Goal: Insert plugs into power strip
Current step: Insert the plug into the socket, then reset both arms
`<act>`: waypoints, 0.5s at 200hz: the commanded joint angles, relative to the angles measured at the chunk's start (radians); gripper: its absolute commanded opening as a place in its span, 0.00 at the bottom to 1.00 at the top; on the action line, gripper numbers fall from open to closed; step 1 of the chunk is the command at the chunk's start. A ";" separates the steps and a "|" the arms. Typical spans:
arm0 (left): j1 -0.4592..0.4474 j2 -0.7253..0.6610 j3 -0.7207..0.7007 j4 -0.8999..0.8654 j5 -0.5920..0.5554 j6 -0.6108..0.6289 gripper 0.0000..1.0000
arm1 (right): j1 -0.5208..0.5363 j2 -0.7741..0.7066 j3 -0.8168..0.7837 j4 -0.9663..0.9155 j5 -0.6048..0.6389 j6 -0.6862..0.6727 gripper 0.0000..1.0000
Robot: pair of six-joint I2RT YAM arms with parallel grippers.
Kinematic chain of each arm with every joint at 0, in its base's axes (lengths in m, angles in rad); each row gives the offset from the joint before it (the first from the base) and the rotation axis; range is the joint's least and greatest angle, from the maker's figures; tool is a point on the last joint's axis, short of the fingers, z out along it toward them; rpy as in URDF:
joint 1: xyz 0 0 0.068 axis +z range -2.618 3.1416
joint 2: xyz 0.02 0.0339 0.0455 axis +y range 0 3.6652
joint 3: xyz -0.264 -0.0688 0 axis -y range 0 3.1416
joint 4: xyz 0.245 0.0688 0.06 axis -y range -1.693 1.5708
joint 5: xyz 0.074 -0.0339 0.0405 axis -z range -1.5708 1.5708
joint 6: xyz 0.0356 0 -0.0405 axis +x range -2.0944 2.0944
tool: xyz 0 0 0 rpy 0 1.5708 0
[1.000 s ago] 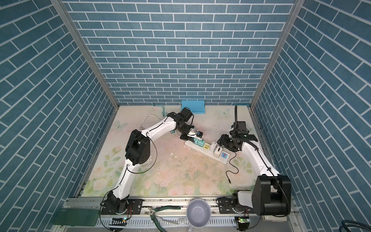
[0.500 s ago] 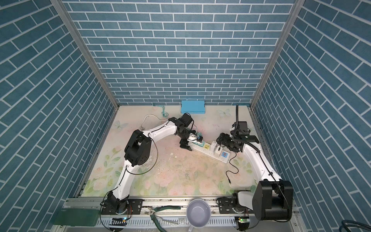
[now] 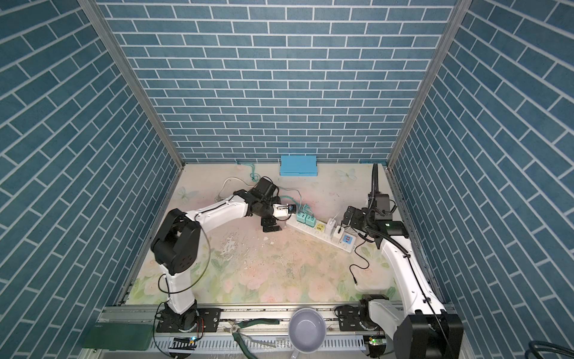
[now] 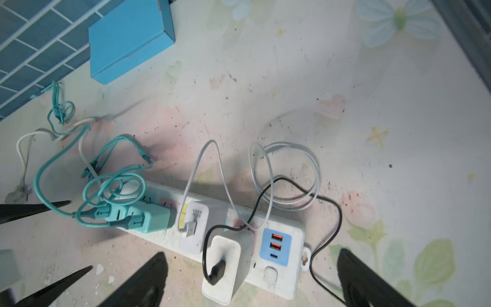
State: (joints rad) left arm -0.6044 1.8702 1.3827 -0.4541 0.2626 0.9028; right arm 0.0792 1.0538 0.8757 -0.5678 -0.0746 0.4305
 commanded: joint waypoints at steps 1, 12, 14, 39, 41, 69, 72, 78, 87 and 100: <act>0.017 -0.089 -0.053 0.102 -0.090 -0.126 1.00 | -0.003 -0.028 -0.016 0.051 0.086 -0.048 0.99; 0.023 -0.112 -0.075 0.102 -0.085 -0.139 1.00 | -0.002 -0.038 -0.005 0.052 0.116 -0.046 0.99; 0.022 -0.115 -0.079 0.101 -0.085 -0.139 1.00 | -0.002 -0.039 -0.003 0.054 0.120 -0.046 0.99; 0.022 -0.137 -0.123 0.123 -0.159 -0.180 1.00 | -0.002 -0.056 0.019 0.049 0.152 -0.045 0.99; 0.023 -0.137 -0.125 0.125 -0.175 -0.186 1.00 | -0.003 -0.058 0.020 0.047 0.156 -0.044 0.99; 0.080 -0.221 -0.222 0.255 -0.322 -0.321 1.00 | -0.003 -0.110 -0.001 0.065 0.268 -0.011 0.99; 0.093 -0.237 -0.233 0.268 -0.331 -0.344 1.00 | -0.003 -0.118 -0.006 0.069 0.290 -0.009 0.99; 0.113 -0.266 -0.254 0.295 -0.357 -0.380 1.00 | -0.002 -0.137 -0.019 0.086 0.336 -0.006 0.99; 0.145 -0.326 -0.301 0.355 -0.418 -0.439 0.99 | -0.002 -0.175 -0.048 0.122 0.400 0.002 0.99; 0.189 -0.428 -0.394 0.478 -0.494 -0.514 1.00 | -0.003 -0.247 -0.113 0.212 0.445 -0.036 0.99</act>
State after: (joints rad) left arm -0.4931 1.6112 1.0885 -0.1997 -0.0463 0.5777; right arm 0.0792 0.9131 0.8524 -0.4778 0.2008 0.4141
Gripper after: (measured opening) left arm 0.996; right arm 0.990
